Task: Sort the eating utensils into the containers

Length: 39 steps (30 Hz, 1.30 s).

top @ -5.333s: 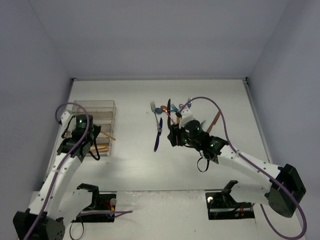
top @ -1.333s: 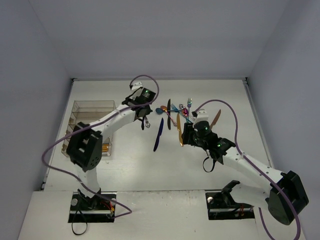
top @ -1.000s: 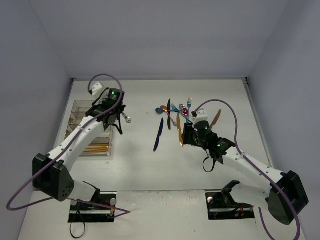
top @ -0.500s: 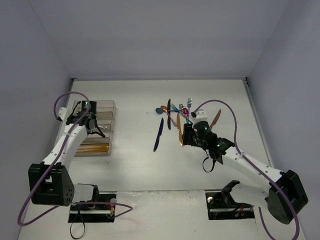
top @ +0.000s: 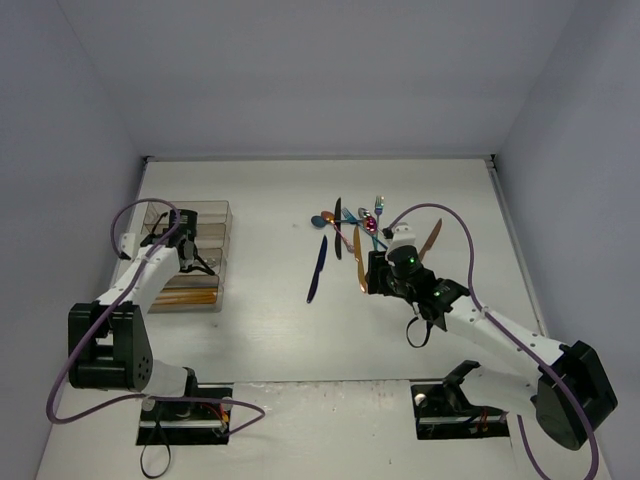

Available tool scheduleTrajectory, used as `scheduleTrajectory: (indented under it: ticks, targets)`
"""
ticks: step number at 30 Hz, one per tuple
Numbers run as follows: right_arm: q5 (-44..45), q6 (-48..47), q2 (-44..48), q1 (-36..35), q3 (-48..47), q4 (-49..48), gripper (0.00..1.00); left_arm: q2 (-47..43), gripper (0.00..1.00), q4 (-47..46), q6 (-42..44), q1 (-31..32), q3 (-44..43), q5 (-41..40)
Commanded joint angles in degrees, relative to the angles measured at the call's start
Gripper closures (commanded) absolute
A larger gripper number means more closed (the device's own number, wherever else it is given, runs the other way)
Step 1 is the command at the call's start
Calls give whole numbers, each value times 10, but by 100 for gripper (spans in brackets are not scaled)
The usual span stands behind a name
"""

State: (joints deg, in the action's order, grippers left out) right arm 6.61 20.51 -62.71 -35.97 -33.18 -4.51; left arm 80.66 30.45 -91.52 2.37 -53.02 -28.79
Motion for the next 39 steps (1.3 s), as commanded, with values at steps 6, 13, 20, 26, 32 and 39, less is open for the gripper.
scheduleTrajectory:
  ticks: [6,13,20,26,32,39]
  targets:
    - [3,-5,14,4,0,-25,50,28,91,-32,-38,-3,-2,-31]
    - [3,-3,13,4,-4,-24,49,43,81,-40,-22,-3,-4,-11]
    - [53,19,-8,8,-25,-23,49,34,58,-42,24,-3,-22,14]
    - [76,44,-59,33,-58,-21,50,1,44,-61,133,5,-52,44]
    - [92,70,-127,76,-98,-16,51,-28,32,-105,344,32,-99,133]
    - [99,131,-199,123,-104,-11,58,-63,30,-184,537,66,-86,356]
